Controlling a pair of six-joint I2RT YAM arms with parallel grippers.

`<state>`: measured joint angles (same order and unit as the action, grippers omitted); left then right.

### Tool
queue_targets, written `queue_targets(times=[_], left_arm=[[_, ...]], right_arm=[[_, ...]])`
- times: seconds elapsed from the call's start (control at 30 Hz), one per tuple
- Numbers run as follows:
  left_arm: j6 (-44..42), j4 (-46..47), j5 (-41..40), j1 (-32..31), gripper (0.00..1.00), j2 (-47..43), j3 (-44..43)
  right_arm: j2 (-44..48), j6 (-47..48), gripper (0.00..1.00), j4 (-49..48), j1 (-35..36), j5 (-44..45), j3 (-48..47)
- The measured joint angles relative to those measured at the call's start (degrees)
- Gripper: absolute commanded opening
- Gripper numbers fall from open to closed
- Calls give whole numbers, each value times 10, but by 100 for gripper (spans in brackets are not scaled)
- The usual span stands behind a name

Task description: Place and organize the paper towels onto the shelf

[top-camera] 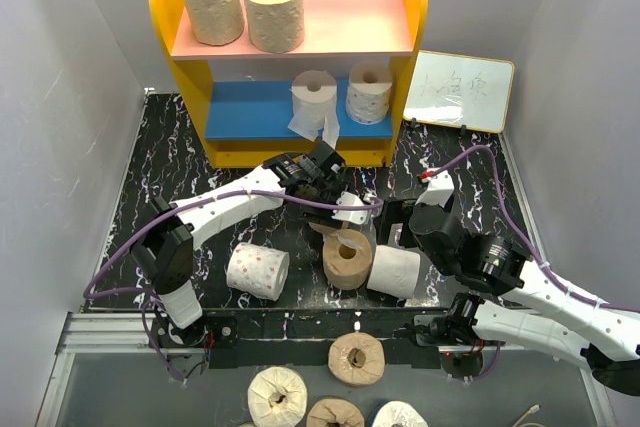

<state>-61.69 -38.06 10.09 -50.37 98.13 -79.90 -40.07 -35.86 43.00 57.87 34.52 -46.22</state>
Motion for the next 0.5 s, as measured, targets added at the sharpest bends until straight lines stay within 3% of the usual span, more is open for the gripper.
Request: queue_targets(times=[0.5], left_arm=[[-1,-7,0,0,53,20,-4]], right_arm=[[0,2,98,0,0,0,1]])
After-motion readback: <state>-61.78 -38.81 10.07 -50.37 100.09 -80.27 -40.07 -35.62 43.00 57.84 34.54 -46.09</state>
